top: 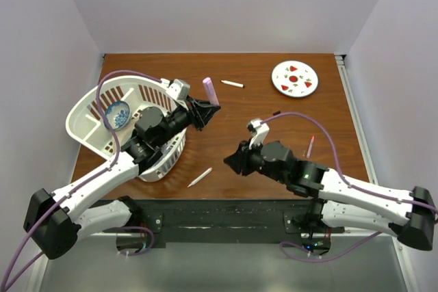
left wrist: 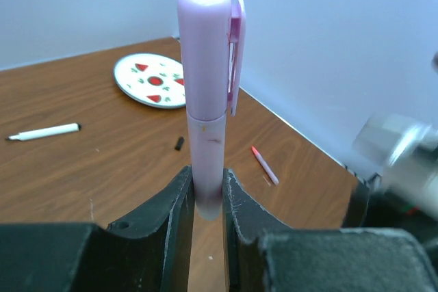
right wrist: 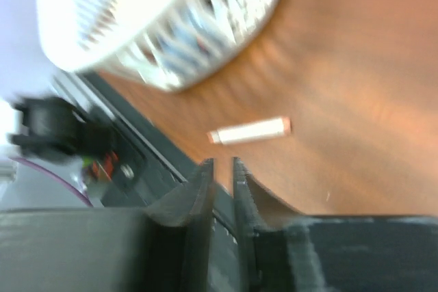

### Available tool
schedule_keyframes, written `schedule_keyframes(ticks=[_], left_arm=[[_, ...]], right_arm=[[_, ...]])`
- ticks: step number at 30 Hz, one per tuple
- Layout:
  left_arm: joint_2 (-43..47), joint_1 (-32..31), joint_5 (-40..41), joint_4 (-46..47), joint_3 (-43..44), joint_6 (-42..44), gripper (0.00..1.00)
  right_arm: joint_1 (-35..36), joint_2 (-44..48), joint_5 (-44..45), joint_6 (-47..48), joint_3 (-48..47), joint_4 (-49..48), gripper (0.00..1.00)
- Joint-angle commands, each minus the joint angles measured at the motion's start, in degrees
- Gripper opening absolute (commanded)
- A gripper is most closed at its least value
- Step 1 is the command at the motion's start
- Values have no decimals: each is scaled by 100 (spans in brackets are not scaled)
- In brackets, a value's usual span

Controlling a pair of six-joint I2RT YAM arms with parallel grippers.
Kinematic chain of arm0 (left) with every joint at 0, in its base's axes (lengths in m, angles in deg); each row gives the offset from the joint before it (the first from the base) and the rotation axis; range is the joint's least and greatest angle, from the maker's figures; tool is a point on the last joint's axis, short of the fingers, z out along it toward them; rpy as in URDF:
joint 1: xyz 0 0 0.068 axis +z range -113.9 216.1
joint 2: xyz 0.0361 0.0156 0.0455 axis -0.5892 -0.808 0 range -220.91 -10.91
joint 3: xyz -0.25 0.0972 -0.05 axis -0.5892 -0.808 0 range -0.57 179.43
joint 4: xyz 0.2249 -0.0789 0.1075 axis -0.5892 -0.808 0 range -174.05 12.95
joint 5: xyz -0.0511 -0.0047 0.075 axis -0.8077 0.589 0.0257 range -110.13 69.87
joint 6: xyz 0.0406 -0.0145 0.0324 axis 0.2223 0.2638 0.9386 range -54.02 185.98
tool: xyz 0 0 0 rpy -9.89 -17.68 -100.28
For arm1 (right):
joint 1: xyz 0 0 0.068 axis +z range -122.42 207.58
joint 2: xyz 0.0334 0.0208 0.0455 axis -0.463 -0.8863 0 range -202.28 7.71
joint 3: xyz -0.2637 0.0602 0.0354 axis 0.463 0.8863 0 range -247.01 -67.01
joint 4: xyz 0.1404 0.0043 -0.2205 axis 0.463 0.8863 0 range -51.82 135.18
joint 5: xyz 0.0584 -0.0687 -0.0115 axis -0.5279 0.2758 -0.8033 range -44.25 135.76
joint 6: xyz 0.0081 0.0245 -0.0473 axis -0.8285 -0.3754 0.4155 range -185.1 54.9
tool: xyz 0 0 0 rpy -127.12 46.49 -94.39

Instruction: Insert the pens into the pen caps

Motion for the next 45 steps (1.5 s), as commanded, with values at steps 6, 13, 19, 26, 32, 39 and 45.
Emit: schedule_keyframes(ticks=[6,13,19,26,32,39,45], left_arm=[[652,-19,-1809,-472,-327,11,0],[889,-54,-2945,-507,-442,-121,0],[986,-142,-3341,-367,-547,-200,0],[837,-195,-3763,-313,-530,-235,0],[784,-327,-4035,-252,-556,-227,0],[731,-344,-4299,12,-556,-393,0],[775,-345,-4414,135,-548,-446,0]], right_arm=[[13,490,728,1755,-1931,731,74],[4,726,-264,1344,-1652,337,86],[4,1192,-415,1115,-1370,116,92],[4,1105,-354,1202,-1562,186,96],[4,850,-529,1290,-1879,344,93],[13,674,-960,1396,-1818,90,79],[4,534,-1372,1256,-1660,-279,60]])
